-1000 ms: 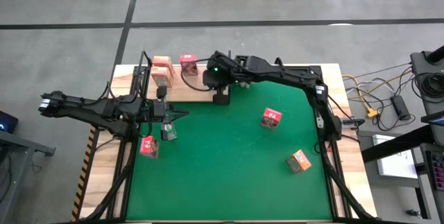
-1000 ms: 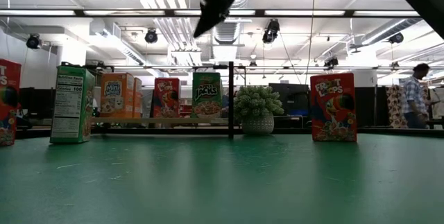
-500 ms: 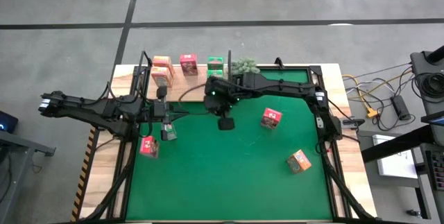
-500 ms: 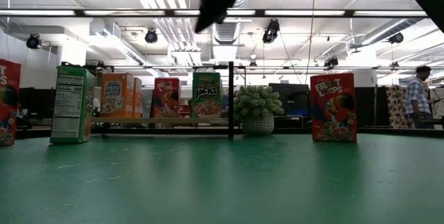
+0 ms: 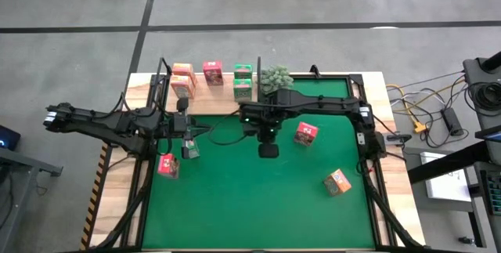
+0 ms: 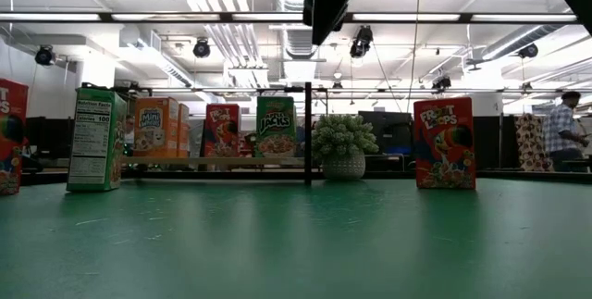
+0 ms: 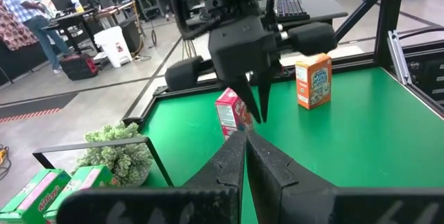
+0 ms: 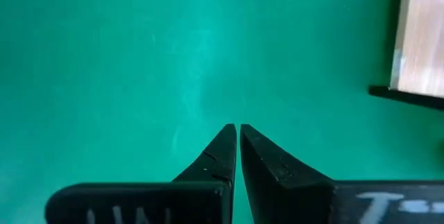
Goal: Stack cereal on shelf
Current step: Put the top red cereal box on the shelf aligned with the other red cereal box
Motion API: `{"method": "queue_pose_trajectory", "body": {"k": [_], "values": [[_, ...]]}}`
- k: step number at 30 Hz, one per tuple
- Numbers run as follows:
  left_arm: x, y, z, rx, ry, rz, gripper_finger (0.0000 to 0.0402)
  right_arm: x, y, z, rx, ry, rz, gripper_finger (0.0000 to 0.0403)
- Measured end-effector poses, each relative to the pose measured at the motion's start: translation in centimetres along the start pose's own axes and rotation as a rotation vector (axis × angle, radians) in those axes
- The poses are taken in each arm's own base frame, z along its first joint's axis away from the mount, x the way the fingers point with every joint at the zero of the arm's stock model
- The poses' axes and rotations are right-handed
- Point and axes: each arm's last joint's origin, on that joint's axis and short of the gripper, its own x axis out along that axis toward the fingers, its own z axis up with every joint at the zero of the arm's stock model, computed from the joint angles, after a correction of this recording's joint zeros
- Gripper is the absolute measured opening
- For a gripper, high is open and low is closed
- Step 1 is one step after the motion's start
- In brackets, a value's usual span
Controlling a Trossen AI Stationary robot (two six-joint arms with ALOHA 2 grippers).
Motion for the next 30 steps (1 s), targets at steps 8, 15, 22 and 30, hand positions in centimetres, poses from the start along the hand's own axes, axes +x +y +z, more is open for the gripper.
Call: {"method": "queue_pose_trajectory", "body": {"k": [8,15,22,30], "values": [[0.0,0.0,-0.1,-0.002,0.006,-0.001,0.0000,-1.1,0.6,-2.5,0.060,-0.037,-0.093,0.0013],[0.0,0.0,-0.1,-0.002,0.005,-0.001,0.0000,-1.1,0.8,-6.9,0.143,-0.078,-0.105,0.0013],[0.0,0.0,0.0,-0.003,0.004,-0.001,0.0000,-2.2,0.6,-12.2,0.240,-0.116,-0.240,0.0013],[0.0,0.0,0.0,-0.003,0.004,-0.001,0.0000,-3.0,0.4,-16.3,0.398,-0.171,-0.245,0.0030]]}}
